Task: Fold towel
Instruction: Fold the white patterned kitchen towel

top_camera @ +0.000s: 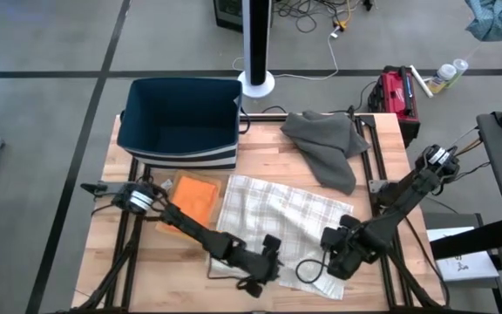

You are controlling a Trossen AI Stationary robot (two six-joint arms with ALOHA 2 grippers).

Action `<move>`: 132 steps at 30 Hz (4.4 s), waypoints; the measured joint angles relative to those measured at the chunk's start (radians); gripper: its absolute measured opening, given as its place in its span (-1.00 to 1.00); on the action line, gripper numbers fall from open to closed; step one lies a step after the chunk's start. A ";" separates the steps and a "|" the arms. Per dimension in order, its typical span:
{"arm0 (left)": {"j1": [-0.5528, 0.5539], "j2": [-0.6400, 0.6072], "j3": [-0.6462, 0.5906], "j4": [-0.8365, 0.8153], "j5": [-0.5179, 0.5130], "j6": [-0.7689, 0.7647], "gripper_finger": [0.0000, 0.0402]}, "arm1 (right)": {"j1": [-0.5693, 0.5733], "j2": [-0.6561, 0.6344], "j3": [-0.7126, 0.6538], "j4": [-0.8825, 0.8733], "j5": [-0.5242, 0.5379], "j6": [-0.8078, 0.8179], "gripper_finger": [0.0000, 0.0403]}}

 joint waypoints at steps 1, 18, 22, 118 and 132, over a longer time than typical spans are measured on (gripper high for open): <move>0.002 0.019 0.039 -0.043 -0.002 -0.016 -0.19 | -0.008 0.000 0.000 0.001 0.007 -0.008 -0.05; 0.017 0.097 0.268 -0.352 -0.004 -0.190 -0.49 | -0.034 0.000 0.000 0.014 0.061 -0.037 -0.06; 0.018 0.098 0.263 -0.347 -0.003 -0.197 -0.76 | -0.034 0.000 0.000 0.017 0.078 -0.045 -0.06; -0.019 -0.461 -0.616 -0.165 -0.060 -0.498 -0.30 | -0.237 0.034 -0.120 -0.004 0.041 -0.312 -0.33; -0.020 -0.464 -0.607 -0.263 -0.065 -0.521 -0.34 | -0.244 0.093 -0.169 -0.128 0.014 -0.298 -0.55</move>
